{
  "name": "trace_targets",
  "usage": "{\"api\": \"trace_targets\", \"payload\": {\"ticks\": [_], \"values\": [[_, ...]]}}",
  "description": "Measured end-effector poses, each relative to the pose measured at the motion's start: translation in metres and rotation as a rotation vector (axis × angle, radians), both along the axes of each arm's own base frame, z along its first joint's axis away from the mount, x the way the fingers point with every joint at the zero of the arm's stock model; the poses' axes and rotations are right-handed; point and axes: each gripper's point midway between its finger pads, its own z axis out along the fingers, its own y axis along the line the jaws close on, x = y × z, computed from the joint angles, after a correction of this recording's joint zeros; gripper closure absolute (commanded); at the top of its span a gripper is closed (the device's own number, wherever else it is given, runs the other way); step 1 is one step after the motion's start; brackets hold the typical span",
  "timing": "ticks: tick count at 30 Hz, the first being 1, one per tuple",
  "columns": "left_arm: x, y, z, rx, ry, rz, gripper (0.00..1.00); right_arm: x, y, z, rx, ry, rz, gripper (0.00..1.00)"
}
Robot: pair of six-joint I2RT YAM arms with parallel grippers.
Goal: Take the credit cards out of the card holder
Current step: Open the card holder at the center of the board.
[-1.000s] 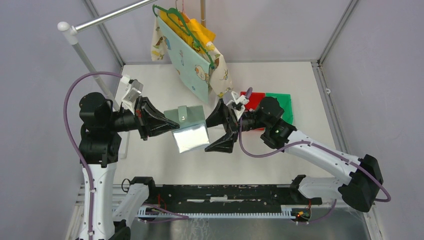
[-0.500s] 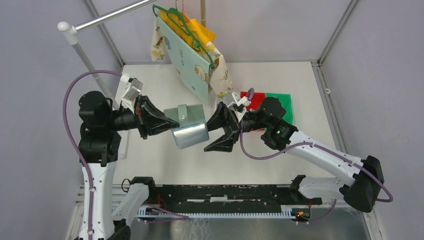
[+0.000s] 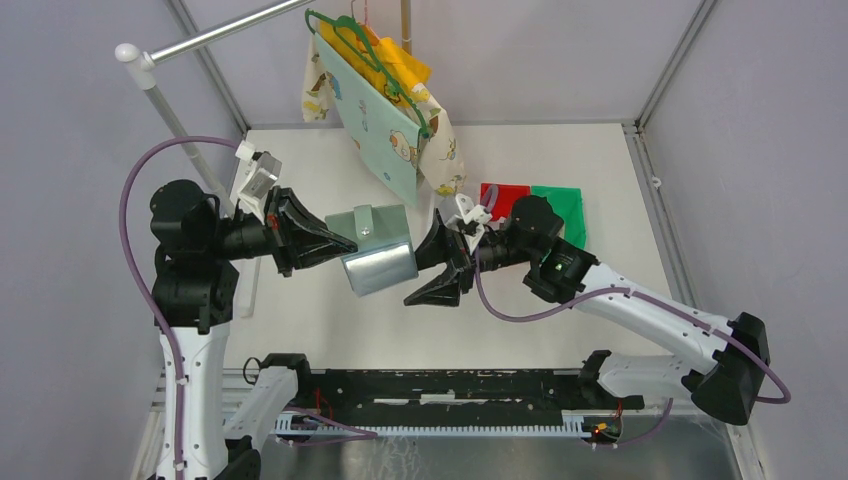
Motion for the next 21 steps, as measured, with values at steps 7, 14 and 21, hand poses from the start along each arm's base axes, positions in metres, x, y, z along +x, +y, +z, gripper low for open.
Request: {"api": "trace_targets", "payload": {"ticks": [7, 14, 21], "values": [[-0.001, 0.000, 0.001, -0.003, 0.013, 0.000, 0.98, 0.011, 0.003, 0.009, 0.020, 0.005, -0.067, 0.61], [-0.003, 0.000, 0.001, -0.003, 0.008, 0.000, 0.98, 0.019, 0.005, 0.017, 0.048, 0.015, -0.117, 0.68], [-0.003, 0.000, 0.003, -0.003, -0.009, 0.000, 0.98, 0.024, 0.007, 0.023, 0.062, 0.039, -0.150, 0.72]]}}
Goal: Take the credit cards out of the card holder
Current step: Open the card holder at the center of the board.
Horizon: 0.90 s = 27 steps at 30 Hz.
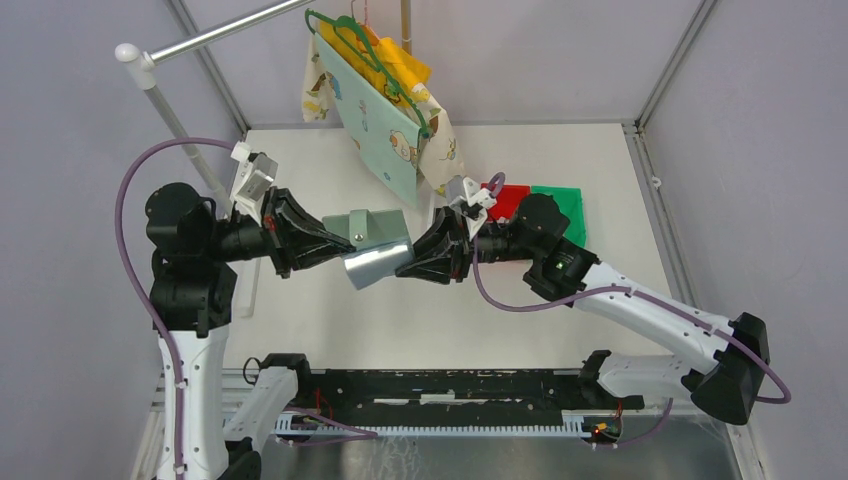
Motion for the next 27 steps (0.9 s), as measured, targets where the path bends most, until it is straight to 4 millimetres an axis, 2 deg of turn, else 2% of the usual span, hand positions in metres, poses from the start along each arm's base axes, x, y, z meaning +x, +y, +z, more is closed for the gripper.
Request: {"api": "trace_targets", "payload": {"ticks": [11, 13, 15, 18, 22, 25, 26, 27], "values": [[-0.005, 0.000, 0.004, 0.000, -0.045, 0.000, 0.98, -0.006, 0.008, 0.009, 0.022, 0.072, 0.025, 0.71], [-0.006, 0.000, 0.005, 0.000, -0.051, 0.000, 0.98, -0.006, 0.009, 0.010, 0.026, 0.084, 0.027, 0.67], [-0.006, 0.000, 0.004, 0.000, -0.053, 0.000, 0.98, -0.006, 0.010, 0.013, 0.035, 0.091, 0.027, 0.57], [-0.004, 0.000, -0.002, 0.000, -0.020, -0.003, 0.98, -0.010, 0.014, 0.031, 0.090, 0.070, 0.037, 0.57], [-0.001, 0.000, -0.008, 0.000, 0.013, -0.003, 0.98, -0.013, 0.013, 0.053, 0.160, 0.039, 0.036, 0.66], [-0.002, 0.000, -0.008, 0.000, 0.013, -0.005, 0.98, -0.011, 0.013, 0.058, 0.180, 0.041, 0.025, 0.83], [-0.002, 0.000, -0.008, 0.000, 0.013, -0.005, 0.94, -0.011, 0.013, 0.059, 0.180, 0.047, 0.022, 0.88], [-0.002, 0.000, -0.008, 0.000, 0.013, -0.005, 0.86, -0.010, 0.013, 0.059, 0.181, 0.053, 0.018, 0.93]]}}
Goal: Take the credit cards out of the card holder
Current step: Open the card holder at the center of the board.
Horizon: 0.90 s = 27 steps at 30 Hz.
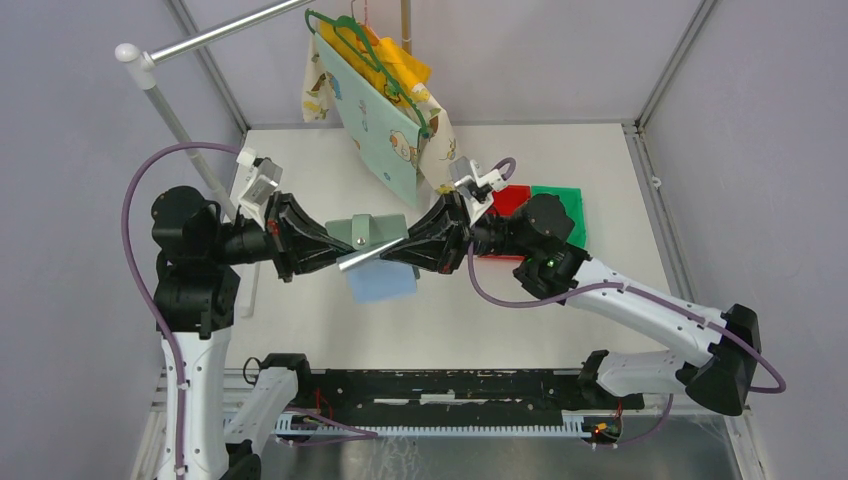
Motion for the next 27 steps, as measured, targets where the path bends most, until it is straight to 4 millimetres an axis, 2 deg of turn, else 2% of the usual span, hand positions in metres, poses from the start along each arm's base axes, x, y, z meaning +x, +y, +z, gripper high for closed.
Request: {"api": "trace_targets", "payload": {"ticks": [2, 5, 6, 8, 11, 15, 18, 20, 23, 27], "values": [[0.000, 0.000, 0.000, 0.000, 0.001, 0.002, 0.60, 0.002, 0.001, 0.000, -0.001, 0.015, -0.008, 1.00], [0.002, 0.000, 0.000, 0.000, 0.001, 0.010, 0.32, 0.005, 0.002, -0.003, -0.011, 0.046, -0.016, 1.00], [0.004, 0.000, 0.000, 0.000, 0.002, 0.014, 0.24, 0.006, 0.002, -0.004, -0.017, 0.058, -0.020, 1.00], [0.006, 0.000, -0.001, 0.001, 0.007, 0.020, 0.17, 0.009, 0.002, -0.006, -0.027, 0.089, -0.030, 1.00], [0.007, 0.000, -0.003, 0.002, 0.021, 0.022, 0.14, 0.020, -0.001, -0.006, -0.031, 0.131, -0.054, 1.00], [0.002, 0.001, -0.007, 0.012, 0.004, 0.002, 0.15, 0.035, -0.009, -0.002, -0.018, 0.179, -0.094, 1.00], [-0.004, 0.001, -0.011, 0.021, -0.023, -0.006, 0.17, 0.033, -0.011, 0.002, -0.005, 0.200, -0.087, 1.00], [-0.008, 0.001, -0.012, 0.027, -0.052, -0.004, 0.19, 0.031, -0.012, 0.006, 0.004, 0.214, -0.076, 1.00], [-0.012, 0.002, -0.013, 0.035, -0.085, 0.013, 0.29, 0.027, -0.013, 0.010, 0.022, 0.235, -0.049, 1.00], [-0.002, 0.004, -0.011, 0.040, -0.103, 0.079, 0.39, 0.020, -0.012, 0.012, 0.032, 0.253, -0.016, 1.00]]}}
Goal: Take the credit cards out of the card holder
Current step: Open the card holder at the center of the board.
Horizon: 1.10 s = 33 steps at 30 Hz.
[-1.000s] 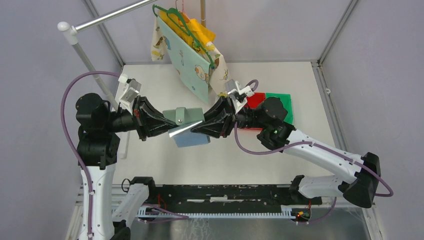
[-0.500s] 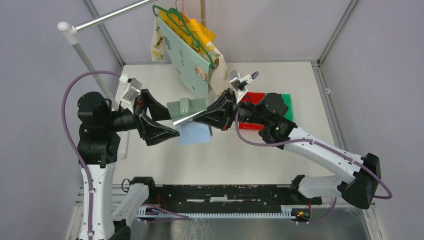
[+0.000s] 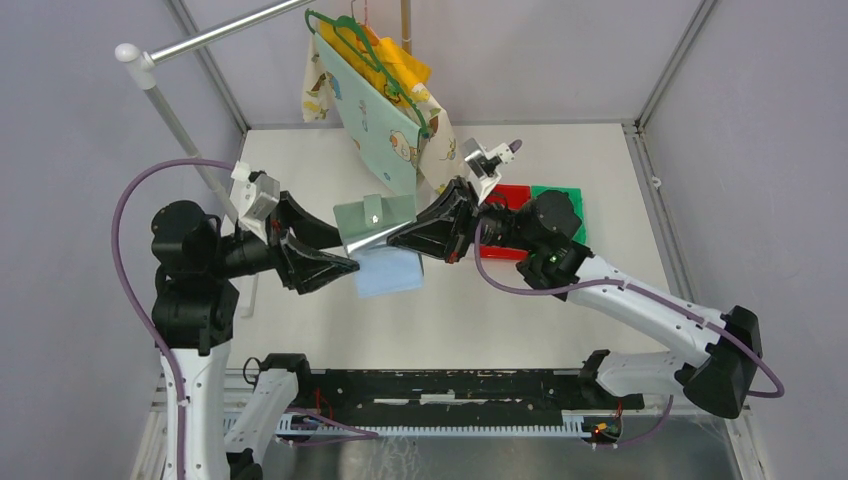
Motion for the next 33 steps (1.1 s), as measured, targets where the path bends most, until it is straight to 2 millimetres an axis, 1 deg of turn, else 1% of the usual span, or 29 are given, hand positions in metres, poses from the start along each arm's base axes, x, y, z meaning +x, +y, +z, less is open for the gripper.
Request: {"api": "trace_targets", "payload": {"ticks": [2, 5, 8, 10, 11, 14, 15, 16, 18, 21, 23, 25, 27, 30, 33], "values": [[0.009, 0.000, 0.000, -0.016, 0.022, 0.030, 0.43, -0.003, 0.003, -0.001, 0.000, 0.005, 0.014, 1.00], [0.021, 0.000, -0.007, -0.047, 0.085, 0.056, 0.51, -0.007, 0.010, -0.007, -0.010, 0.018, 0.039, 1.00], [0.026, -0.001, -0.012, -0.067, 0.137, 0.064, 0.66, -0.003, 0.016, -0.015, -0.025, 0.033, 0.039, 1.00], [0.027, -0.001, -0.011, -0.078, 0.154, 0.065, 0.75, 0.000, 0.019, -0.018, -0.031, 0.043, 0.035, 0.99], [0.027, -0.001, -0.010, -0.081, 0.158, 0.064, 0.81, 0.001, 0.020, -0.019, -0.032, 0.047, 0.034, 0.92], [0.027, -0.002, -0.007, -0.091, 0.161, 0.064, 0.97, 0.003, 0.021, -0.020, -0.030, 0.054, 0.025, 0.64], [0.027, -0.002, -0.006, -0.094, 0.164, 0.067, 0.98, 0.003, 0.021, -0.020, -0.032, 0.059, 0.029, 0.55], [0.029, -0.001, -0.005, -0.098, 0.165, 0.076, 0.98, 0.003, 0.022, -0.021, -0.035, 0.064, 0.032, 0.50], [0.032, -0.001, -0.003, -0.107, 0.171, 0.091, 0.98, 0.000, 0.022, -0.022, -0.041, 0.061, 0.043, 0.41], [0.036, -0.001, 0.002, -0.129, 0.184, 0.112, 0.98, -0.003, 0.022, -0.024, -0.047, 0.055, 0.058, 0.35], [0.038, -0.001, 0.007, -0.149, 0.194, 0.126, 0.98, -0.007, 0.019, -0.029, -0.057, 0.052, 0.075, 0.28], [0.040, 0.000, 0.012, -0.166, 0.204, 0.137, 0.98, -0.014, 0.013, -0.036, -0.066, 0.048, 0.093, 0.28], [0.042, 0.000, 0.015, -0.185, 0.224, 0.146, 0.98, -0.021, 0.007, -0.042, -0.069, 0.040, 0.110, 0.32], [0.045, 0.000, 0.019, -0.209, 0.257, 0.155, 0.98, -0.028, -0.001, -0.044, -0.064, 0.022, 0.119, 0.42], [0.049, -0.001, 0.021, -0.227, 0.291, 0.159, 0.98, -0.031, -0.006, -0.040, -0.051, -0.007, 0.114, 0.51]]}}
